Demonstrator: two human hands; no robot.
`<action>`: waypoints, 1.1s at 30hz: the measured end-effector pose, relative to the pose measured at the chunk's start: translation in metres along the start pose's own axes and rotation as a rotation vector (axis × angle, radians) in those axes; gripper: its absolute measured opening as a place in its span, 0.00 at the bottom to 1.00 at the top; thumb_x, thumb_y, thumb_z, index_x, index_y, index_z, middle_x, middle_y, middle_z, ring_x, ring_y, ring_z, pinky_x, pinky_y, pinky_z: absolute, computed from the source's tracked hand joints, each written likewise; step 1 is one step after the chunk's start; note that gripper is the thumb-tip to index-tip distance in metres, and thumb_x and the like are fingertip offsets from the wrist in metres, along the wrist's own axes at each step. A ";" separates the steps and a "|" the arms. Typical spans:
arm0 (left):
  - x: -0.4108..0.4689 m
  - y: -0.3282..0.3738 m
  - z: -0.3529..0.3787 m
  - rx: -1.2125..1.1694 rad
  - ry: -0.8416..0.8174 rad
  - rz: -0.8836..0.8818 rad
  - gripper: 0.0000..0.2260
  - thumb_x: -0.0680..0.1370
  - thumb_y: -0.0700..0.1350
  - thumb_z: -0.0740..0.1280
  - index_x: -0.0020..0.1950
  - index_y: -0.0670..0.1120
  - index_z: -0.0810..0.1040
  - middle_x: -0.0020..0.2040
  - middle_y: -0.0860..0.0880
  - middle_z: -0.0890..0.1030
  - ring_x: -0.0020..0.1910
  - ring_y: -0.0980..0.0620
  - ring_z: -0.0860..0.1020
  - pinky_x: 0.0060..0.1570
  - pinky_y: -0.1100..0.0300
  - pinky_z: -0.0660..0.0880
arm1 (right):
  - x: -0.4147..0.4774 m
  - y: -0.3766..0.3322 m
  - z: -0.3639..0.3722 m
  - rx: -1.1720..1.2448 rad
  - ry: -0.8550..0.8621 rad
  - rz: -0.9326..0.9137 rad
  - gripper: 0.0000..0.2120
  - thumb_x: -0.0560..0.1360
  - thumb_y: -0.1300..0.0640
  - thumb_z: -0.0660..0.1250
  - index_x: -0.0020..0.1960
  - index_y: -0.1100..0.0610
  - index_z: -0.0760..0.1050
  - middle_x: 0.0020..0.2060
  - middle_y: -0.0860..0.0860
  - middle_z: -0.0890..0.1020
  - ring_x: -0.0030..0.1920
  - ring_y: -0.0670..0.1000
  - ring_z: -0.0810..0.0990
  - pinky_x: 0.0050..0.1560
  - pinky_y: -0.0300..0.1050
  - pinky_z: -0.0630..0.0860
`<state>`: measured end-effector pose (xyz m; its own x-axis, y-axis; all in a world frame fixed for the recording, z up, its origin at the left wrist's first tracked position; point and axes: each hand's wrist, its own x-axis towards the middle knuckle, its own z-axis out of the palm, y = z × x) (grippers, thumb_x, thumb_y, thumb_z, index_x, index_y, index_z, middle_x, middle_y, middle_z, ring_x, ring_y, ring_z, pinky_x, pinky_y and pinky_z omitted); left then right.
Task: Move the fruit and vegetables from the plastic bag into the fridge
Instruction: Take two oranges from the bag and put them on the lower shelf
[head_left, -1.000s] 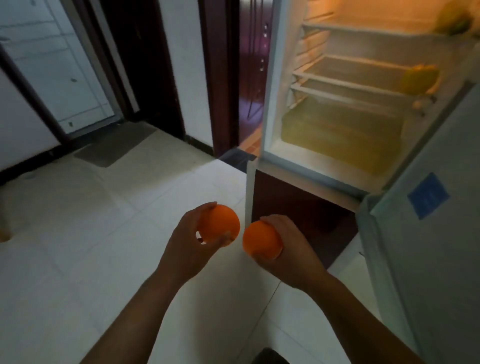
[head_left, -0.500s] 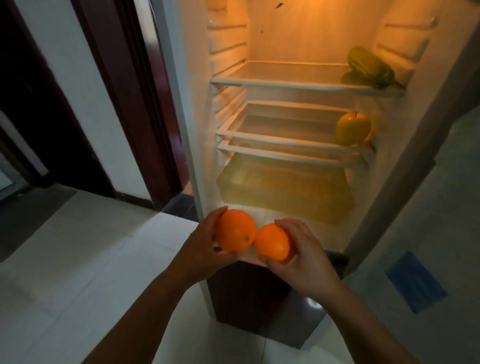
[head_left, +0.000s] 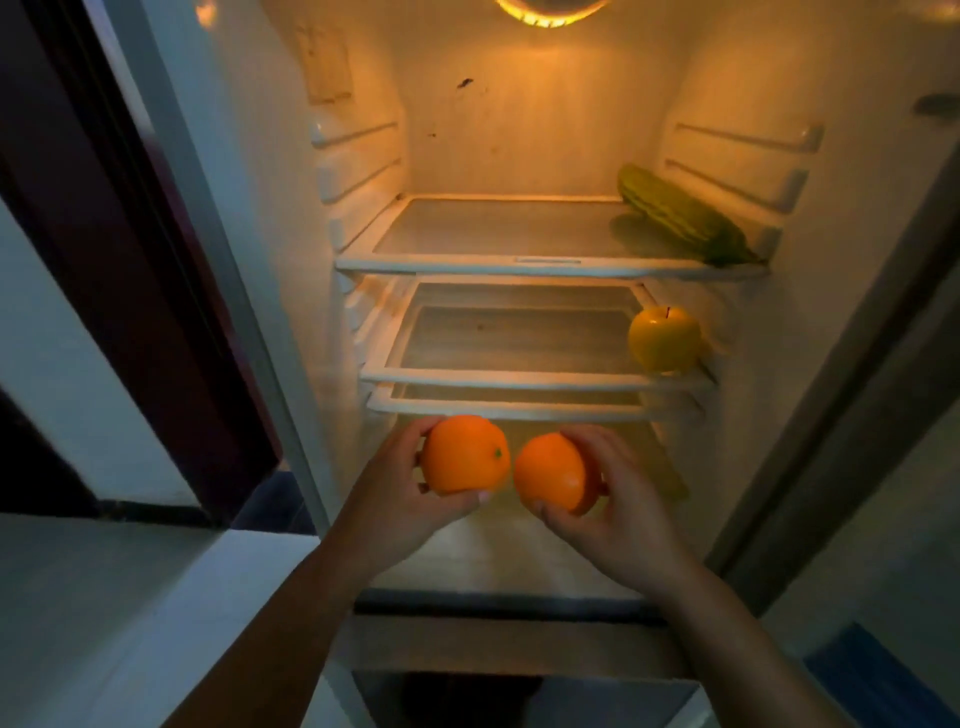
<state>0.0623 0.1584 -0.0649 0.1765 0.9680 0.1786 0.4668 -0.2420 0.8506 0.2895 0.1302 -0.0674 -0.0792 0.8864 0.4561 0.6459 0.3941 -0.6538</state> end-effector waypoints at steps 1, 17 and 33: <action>0.011 0.006 -0.005 -0.007 0.001 0.020 0.35 0.62 0.56 0.77 0.64 0.65 0.62 0.62 0.60 0.67 0.58 0.55 0.73 0.49 0.59 0.76 | 0.008 -0.002 -0.002 -0.014 0.040 0.003 0.35 0.61 0.42 0.72 0.65 0.49 0.66 0.59 0.41 0.69 0.57 0.40 0.69 0.54 0.41 0.73; 0.090 0.081 -0.062 -0.185 0.040 0.322 0.34 0.61 0.61 0.72 0.64 0.62 0.64 0.61 0.59 0.70 0.53 0.65 0.72 0.43 0.68 0.72 | 0.105 -0.078 -0.057 -0.216 0.360 -0.180 0.33 0.62 0.40 0.68 0.64 0.51 0.68 0.58 0.44 0.70 0.55 0.37 0.68 0.50 0.31 0.70; 0.084 0.049 0.005 -0.183 -0.077 0.132 0.31 0.65 0.56 0.75 0.64 0.61 0.66 0.61 0.57 0.71 0.54 0.60 0.74 0.38 0.71 0.72 | 0.059 -0.016 -0.042 0.151 0.308 0.225 0.33 0.60 0.50 0.79 0.59 0.39 0.65 0.55 0.33 0.68 0.54 0.35 0.71 0.40 0.29 0.73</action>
<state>0.1048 0.2275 -0.0104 0.2946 0.9191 0.2615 0.2713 -0.3429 0.8993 0.3061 0.1665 -0.0051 0.2968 0.8494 0.4364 0.5009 0.2506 -0.8285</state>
